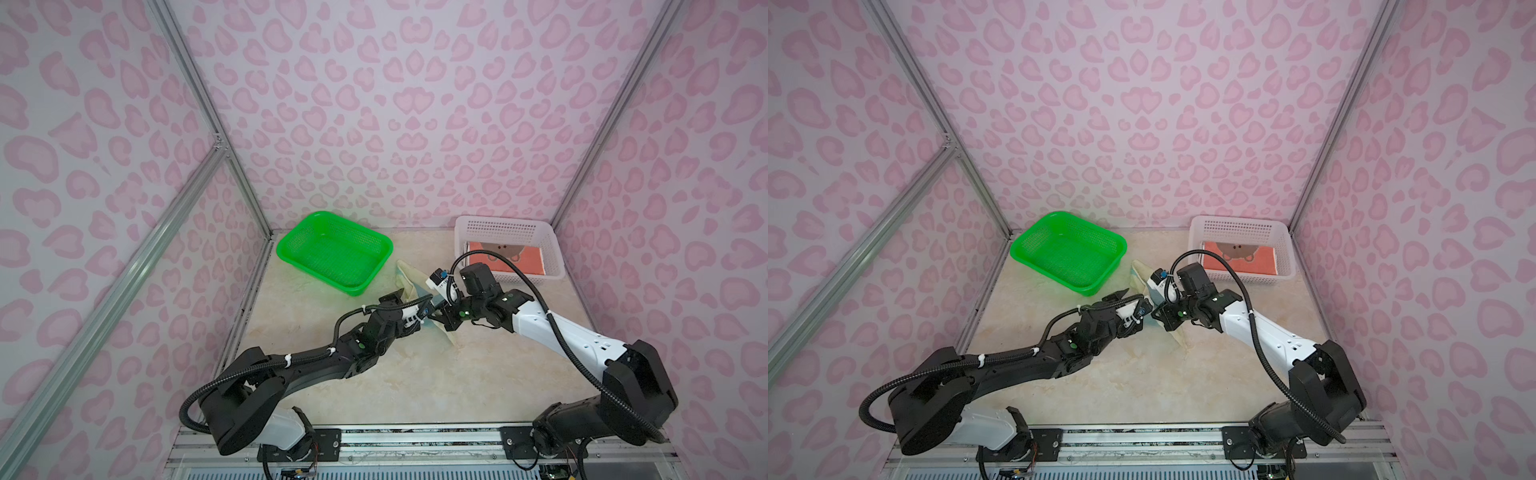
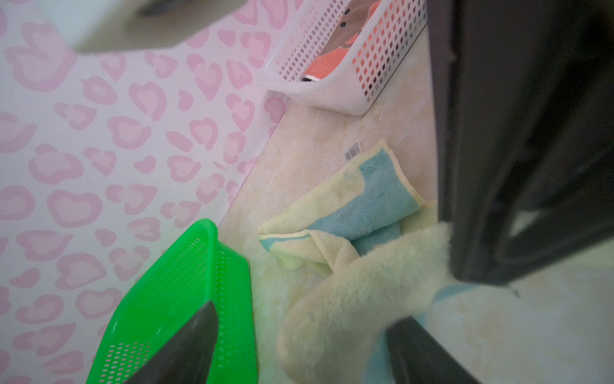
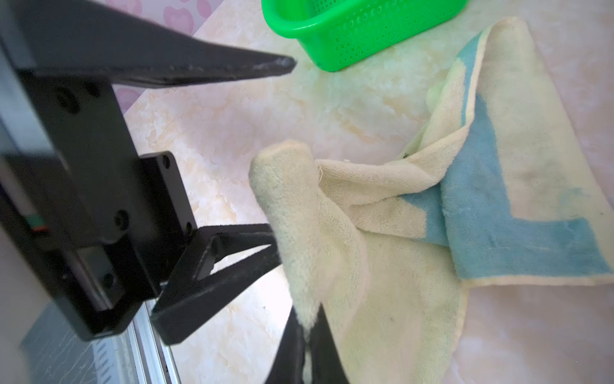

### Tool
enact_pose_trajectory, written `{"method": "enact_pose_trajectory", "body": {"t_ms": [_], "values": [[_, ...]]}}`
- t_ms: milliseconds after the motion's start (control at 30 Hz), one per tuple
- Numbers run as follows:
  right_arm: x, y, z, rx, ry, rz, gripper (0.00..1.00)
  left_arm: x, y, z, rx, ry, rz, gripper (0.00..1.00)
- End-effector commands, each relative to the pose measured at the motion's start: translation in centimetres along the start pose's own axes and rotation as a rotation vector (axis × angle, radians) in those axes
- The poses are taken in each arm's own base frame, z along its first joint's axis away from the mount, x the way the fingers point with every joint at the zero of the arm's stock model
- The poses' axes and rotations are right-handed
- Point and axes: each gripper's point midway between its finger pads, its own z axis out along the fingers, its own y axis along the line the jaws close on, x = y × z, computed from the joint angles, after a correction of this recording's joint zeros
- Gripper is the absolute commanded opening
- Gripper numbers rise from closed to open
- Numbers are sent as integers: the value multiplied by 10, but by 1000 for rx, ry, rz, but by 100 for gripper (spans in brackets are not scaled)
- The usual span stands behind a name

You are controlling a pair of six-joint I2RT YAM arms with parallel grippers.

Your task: Fold and stack the towels

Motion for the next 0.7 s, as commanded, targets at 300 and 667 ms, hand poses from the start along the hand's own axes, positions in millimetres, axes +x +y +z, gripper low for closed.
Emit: {"method": "enact_pose_trajectory", "body": {"t_ms": [300,667], "values": [[0,-3,3,1,7,9,8,-13,-8,-2,81,-23,-31,3],[-3,-13,6,50,0,14,24,-6,-5,-9,84,21,-106,3]]}}
